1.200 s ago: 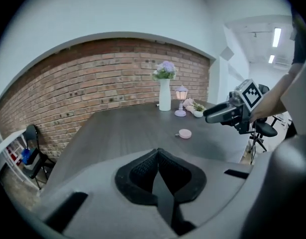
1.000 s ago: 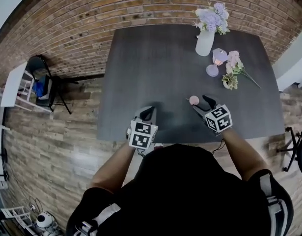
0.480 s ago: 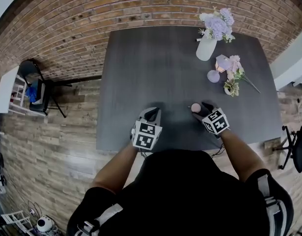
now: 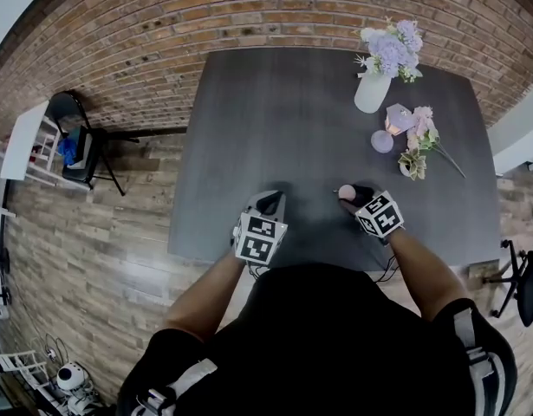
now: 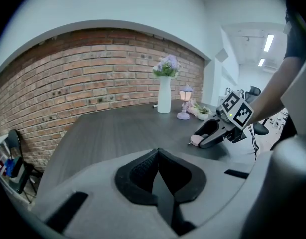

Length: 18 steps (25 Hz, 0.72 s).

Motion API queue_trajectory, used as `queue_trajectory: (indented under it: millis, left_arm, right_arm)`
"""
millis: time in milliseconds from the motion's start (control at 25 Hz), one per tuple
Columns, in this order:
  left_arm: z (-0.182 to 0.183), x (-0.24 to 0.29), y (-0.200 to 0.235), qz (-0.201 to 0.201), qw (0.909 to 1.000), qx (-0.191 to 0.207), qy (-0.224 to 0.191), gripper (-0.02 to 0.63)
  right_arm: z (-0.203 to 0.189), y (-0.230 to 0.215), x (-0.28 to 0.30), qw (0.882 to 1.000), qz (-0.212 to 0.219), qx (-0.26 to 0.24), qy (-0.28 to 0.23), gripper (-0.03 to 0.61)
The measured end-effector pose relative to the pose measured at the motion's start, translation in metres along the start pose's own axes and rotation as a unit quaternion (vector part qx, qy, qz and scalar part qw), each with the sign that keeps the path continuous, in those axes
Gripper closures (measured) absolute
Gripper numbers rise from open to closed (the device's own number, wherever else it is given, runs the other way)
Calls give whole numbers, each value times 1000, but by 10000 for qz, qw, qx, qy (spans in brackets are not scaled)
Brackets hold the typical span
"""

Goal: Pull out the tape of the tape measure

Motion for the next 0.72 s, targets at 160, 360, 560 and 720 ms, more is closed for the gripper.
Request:
queue_trajectory:
  millis: [160,360,560,720]
  left_arm:
    - [13,7,-12,-123,9998,122,-77,604]
    - [52,21,-27,-139,9975,622,-315,604]
    - [121,19,-42,-452,9864,964,-1253,598]
    - [148,18,-58,-995,9738,1220,-1643,538]
  right_arm:
    - [11,4,-12,9996,21,-101,-255,367]
    - [60,0,-52,9942,25,-95,-1066,367]
    - [104,5,-95,9835,100,-381,-1766,367]
    - [121,11,-116,9767,99,-497,-2083,367]
Point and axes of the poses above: the fingertips, and each gripper's own axes: x forward along the fingers, y to its left, z out of its top, the point moved 3 cm from there along -x, backward along the fingers, and after that the axes turned 6 degrees about x, right-handed, at the moved point
